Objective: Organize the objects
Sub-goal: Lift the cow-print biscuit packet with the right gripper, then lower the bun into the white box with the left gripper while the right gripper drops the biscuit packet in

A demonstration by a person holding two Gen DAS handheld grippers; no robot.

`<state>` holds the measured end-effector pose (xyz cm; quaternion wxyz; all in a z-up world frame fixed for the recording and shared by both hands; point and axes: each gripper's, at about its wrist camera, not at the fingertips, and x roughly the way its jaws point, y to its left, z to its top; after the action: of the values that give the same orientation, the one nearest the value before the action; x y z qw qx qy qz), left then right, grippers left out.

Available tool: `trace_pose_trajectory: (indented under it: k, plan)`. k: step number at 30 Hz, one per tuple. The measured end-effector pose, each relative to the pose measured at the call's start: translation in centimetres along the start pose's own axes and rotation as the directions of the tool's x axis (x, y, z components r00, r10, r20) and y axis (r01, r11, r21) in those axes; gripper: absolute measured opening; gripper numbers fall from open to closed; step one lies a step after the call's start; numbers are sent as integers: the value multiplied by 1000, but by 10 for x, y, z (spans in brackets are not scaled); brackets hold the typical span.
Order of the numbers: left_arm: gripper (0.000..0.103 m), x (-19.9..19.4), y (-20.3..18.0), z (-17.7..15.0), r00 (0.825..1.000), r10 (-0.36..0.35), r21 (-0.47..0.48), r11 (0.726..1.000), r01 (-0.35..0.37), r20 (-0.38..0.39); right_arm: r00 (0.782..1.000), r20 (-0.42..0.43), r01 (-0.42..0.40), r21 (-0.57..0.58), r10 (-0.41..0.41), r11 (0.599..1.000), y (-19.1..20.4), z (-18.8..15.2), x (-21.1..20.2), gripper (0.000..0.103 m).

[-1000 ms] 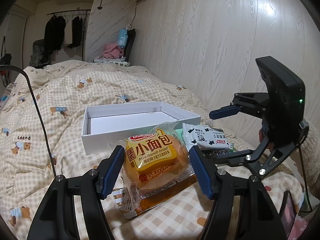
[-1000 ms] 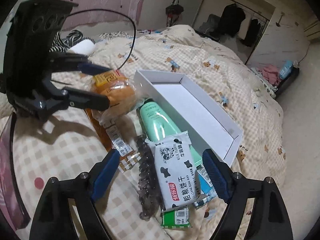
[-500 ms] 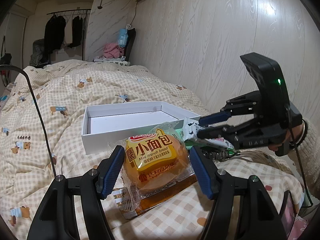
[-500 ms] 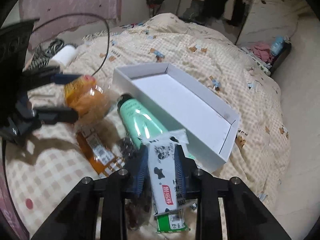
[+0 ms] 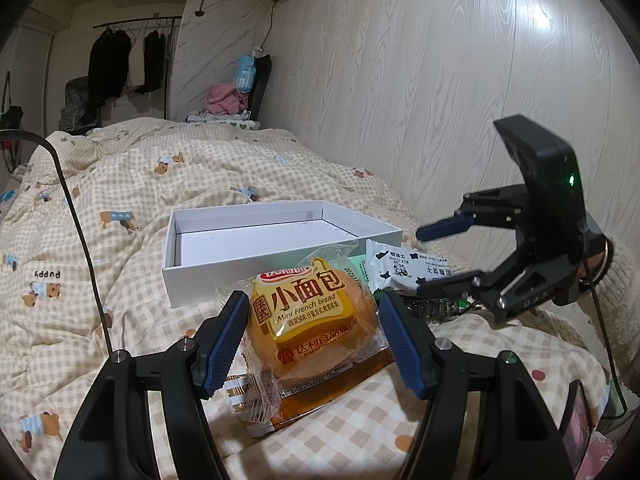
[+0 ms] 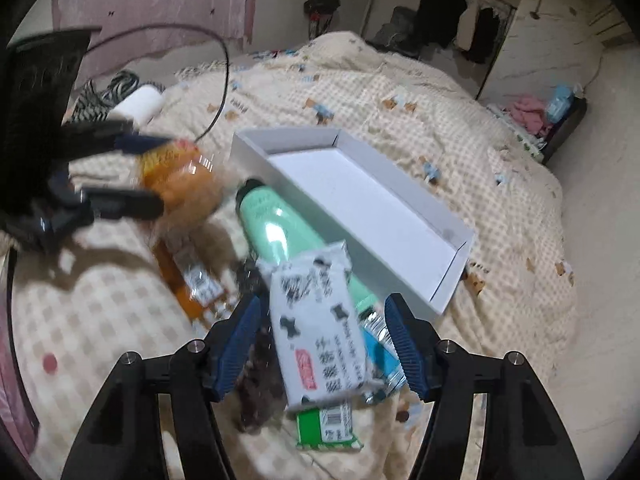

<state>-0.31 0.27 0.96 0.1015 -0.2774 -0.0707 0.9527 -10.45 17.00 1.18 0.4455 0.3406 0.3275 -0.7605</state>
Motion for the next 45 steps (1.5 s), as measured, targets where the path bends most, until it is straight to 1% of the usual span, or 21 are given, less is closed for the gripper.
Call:
trace_pose_trajectory:
  k: [2, 3, 4, 7, 10, 13, 15, 16, 17, 18, 21, 23, 25, 26, 32, 36, 39, 41, 43, 44, 45]
  plan:
    - [71, 0, 0, 0, 1000, 0, 0, 1000, 0, -1, 1000, -18, -13, 0, 13, 1000, -1, -2, 6, 66]
    - [71, -1, 0, 0, 1000, 1, -1, 1000, -1, -2, 999, -19, -28, 16, 28, 999, -2, -2, 7, 62]
    - [71, -1, 0, 0, 1000, 1, -1, 1000, -1, -1, 999, -22, -33, 38, 34, 999, -4, -1, 8, 51]
    - [71, -1, 0, -1, 1000, 1, -3, 1000, -1, 1, 1000, -22, 1, 98, 1, 995, -10, 4, 7, 51]
    - [71, -1, 0, -1, 1000, 1, -2, 1000, -1, 2, 999, 44, -8, 151, 1, 989, -12, 6, -5, 51]
    - [71, -1, 0, -1, 1000, 1, -3, 1000, -1, 2, 988, 146, -90, 227, 58, 970, -15, 9, -25, 51]
    - [71, -2, 0, -1, 1000, 2, -4, 1000, -2, 3, 966, 228, -179, 269, 118, 946, -13, 7, -39, 51]
    - [71, -2, 0, -1, 1000, 2, -4, 1000, -2, 3, 949, 274, -235, 289, 155, 928, -11, 4, -43, 51]
    - [71, -1, 0, -1, 1000, 2, -3, 1000, -2, 3, 938, 300, -265, 297, 174, 917, -9, 3, -45, 51]
    - [71, -1, 0, -1, 1000, 2, -3, 1000, -2, 3, 918, 341, -311, 308, 201, 899, -5, -4, -48, 51]
    - [71, -1, 0, -1, 1000, 2, -4, 1000, -2, 4, 890, 397, -367, 333, 224, 869, 5, -19, -47, 51]
    - [71, -1, 0, -1, 1000, 2, -4, 1000, -2, 3, 874, 436, -384, 344, 217, 857, 6, -27, -47, 51]
    - [71, -1, 0, -1, 1000, 3, -4, 1000, -3, 4, 851, 484, -411, 372, 204, 833, 3, -35, -43, 51]
    - [71, -1, 1, 0, 1000, 4, -5, 1000, -4, 4, 847, 493, -416, 385, 197, 824, 2, -38, -41, 51]
    - [71, -2, 2, 0, 1000, 2, -7, 1000, -2, 1, 849, 496, -415, 407, 185, 814, 1, -45, -35, 51]
    - [71, -3, 3, 2, 1000, 2, -21, 1000, -2, 9, 849, 494, -413, 402, 186, 817, 0, -42, -38, 51]
    - [71, -15, 5, 19, 998, -40, -27, 999, 41, 49, 844, 500, -425, 402, 194, 811, -8, -36, -44, 51]
    - [71, -27, 6, 38, 993, -34, -24, 999, 37, 112, 827, 530, -444, 411, 188, 796, -18, -30, -52, 51]
    - [71, -32, 9, 56, 989, -29, -33, 999, 34, 147, 792, 585, -476, 417, 172, 774, -31, -23, -66, 51]
    - [71, -33, 10, 64, 987, -19, -36, 999, 25, 162, 769, 618, -495, 414, 162, 764, -37, -18, -74, 51]
    - [71, -34, 11, 76, 982, 11, -35, 999, -4, 188, 747, 648, -507, 410, 149, 758, -43, -12, -80, 51]
